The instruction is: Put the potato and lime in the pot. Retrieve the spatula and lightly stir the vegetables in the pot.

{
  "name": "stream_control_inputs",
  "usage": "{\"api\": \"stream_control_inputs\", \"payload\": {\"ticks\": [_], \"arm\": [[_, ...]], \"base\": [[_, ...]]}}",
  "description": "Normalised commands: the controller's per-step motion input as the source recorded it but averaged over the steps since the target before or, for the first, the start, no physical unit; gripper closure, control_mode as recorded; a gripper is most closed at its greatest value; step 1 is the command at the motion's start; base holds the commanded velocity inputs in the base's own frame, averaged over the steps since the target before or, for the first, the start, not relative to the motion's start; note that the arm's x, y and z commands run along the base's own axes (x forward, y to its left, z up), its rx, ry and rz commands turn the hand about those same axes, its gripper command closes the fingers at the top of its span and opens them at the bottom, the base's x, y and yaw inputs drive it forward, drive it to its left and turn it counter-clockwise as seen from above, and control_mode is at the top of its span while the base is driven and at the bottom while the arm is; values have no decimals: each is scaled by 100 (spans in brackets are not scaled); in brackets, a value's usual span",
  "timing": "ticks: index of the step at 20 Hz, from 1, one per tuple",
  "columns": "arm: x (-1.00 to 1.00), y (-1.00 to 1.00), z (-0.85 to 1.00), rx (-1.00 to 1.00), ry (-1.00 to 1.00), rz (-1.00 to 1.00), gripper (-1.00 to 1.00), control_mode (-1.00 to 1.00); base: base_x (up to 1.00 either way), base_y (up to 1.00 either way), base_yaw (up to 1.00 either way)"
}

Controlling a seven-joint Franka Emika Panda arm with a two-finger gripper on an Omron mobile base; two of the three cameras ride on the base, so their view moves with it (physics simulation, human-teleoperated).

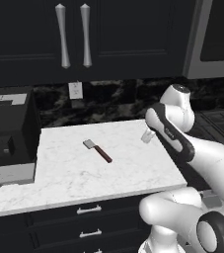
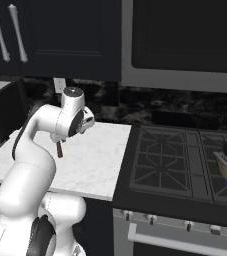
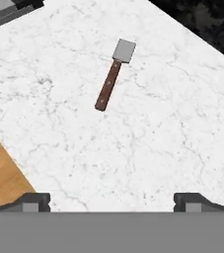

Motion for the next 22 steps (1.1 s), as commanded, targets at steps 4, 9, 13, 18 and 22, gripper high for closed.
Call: {"api": "stream_control_inputs", "payload": {"ticks": [4,9,13,18,22], "arm": [[0,12,-42,-41,-1,83,-100,-100],[-3,17,-22,-42,-6,86,-100,-100],[-16,23,-1,-36,-6,90,-100,-100],[-3,29,-3,-28,-1,85,-100,-100],[4,34,-7,-17,1,78,-100,-100]], "base": [[0,0,0],[0,0,0],[0,0,0],[0,0,0],[0,0,0]]}}
